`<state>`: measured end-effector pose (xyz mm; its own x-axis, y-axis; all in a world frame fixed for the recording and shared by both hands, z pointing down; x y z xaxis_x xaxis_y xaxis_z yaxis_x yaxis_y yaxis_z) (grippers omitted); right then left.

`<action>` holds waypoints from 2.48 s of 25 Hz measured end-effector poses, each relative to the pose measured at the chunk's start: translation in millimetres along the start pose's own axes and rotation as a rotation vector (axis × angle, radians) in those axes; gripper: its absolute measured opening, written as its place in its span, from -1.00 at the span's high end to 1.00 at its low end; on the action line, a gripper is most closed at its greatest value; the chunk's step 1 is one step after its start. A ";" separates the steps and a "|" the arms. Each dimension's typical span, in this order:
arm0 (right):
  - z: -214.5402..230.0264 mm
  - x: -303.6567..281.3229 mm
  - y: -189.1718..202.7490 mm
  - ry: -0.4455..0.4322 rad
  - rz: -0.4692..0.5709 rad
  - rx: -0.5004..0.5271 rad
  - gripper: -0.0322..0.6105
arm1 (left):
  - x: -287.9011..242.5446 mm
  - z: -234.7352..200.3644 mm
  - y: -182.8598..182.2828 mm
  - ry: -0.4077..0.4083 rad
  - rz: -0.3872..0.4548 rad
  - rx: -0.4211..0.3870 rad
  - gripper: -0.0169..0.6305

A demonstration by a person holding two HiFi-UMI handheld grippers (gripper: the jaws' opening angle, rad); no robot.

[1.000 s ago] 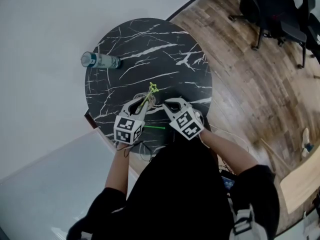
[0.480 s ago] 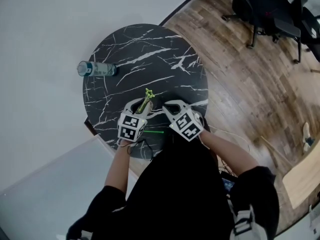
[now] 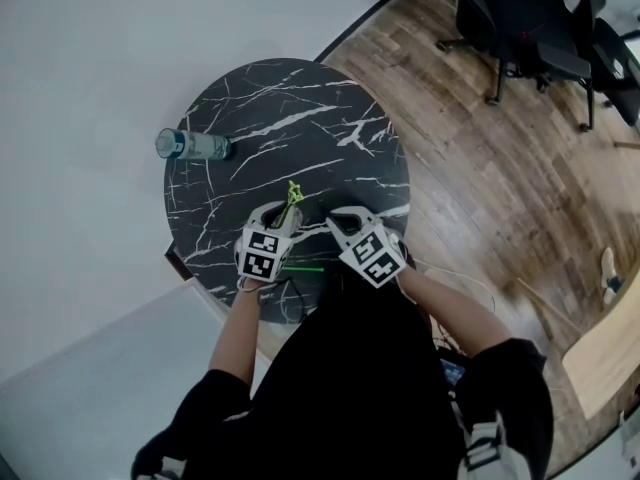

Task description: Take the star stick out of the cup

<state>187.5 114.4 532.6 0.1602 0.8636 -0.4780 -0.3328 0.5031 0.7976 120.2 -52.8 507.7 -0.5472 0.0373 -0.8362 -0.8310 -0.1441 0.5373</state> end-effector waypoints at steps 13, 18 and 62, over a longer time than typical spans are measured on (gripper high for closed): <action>-16.9 4.1 -7.7 0.006 0.016 0.049 0.91 | 24.4 -9.3 -2.8 -0.064 0.110 0.050 0.91; -27.6 4.6 -19.7 0.004 0.036 0.083 0.91 | 50.6 -17.9 -10.8 -0.115 0.213 0.107 0.91; -168.9 -88.3 -54.7 -0.400 -0.095 0.385 0.91 | 195.3 -14.4 152.1 -0.369 0.352 0.791 0.91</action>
<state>34.6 5.4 469.1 0.5379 0.7209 -0.4371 0.0513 0.4896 0.8705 -111.6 -81.7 424.6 -0.6644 0.4499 -0.5968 -0.3646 0.5019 0.7843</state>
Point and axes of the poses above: the fingertips, and each gripper's own axes: x backward along the fingers, z to its right, y out of its underside, the point moved 9 cm from there along x, backward along the fingers, and after that the axes turned 4 degrees about -y, right-handed, at the moved point
